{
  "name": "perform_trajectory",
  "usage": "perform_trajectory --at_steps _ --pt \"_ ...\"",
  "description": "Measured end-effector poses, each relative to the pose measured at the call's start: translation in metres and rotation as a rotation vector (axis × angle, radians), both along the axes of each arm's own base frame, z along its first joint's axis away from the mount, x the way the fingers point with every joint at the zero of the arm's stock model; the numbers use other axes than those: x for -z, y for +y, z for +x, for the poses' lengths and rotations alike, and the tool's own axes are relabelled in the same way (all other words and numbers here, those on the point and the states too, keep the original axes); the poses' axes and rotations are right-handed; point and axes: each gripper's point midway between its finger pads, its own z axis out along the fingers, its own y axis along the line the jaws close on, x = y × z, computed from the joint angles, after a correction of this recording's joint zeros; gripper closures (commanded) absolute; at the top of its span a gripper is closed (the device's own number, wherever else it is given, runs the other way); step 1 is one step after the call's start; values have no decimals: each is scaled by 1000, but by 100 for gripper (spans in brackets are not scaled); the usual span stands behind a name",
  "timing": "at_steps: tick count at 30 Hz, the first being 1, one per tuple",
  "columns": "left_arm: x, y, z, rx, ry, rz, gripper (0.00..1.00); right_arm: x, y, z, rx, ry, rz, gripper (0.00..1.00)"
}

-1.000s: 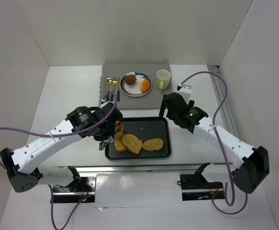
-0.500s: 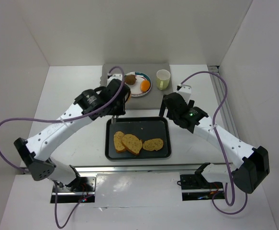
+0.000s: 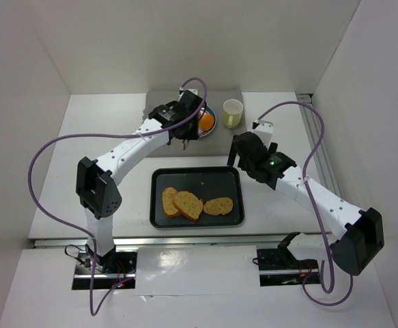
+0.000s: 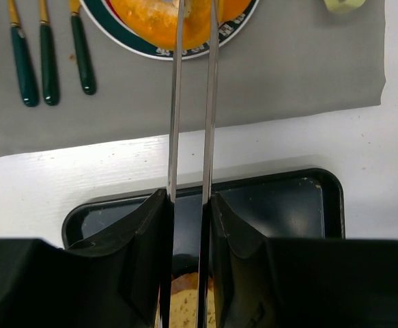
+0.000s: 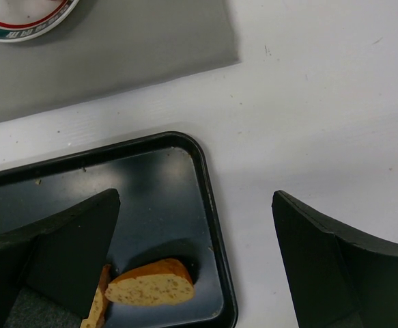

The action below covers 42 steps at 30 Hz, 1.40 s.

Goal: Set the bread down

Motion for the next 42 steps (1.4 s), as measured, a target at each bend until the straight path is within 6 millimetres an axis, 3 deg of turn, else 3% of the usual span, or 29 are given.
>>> perform_trajectory --at_steps 13,20,27,31,35,42 --pt "32 -12 8 21 42 8 100 8 -1 2 4 19 -26 0" --pt "53 -13 14 4 65 25 67 9 -1 2 5 20 -27 0" --pt "70 -9 7 -2 101 45 54 12 -2 0 5 28 -33 0" --pt "79 -5 -1 3 126 54 42 12 -2 0 4 29 -33 0" --pt "75 -3 -4 6 124 48 34 12 -2 0 3 29 -32 0" --pt "51 -4 -7 11 84 14 40 12 -2 0 4 29 -31 0"
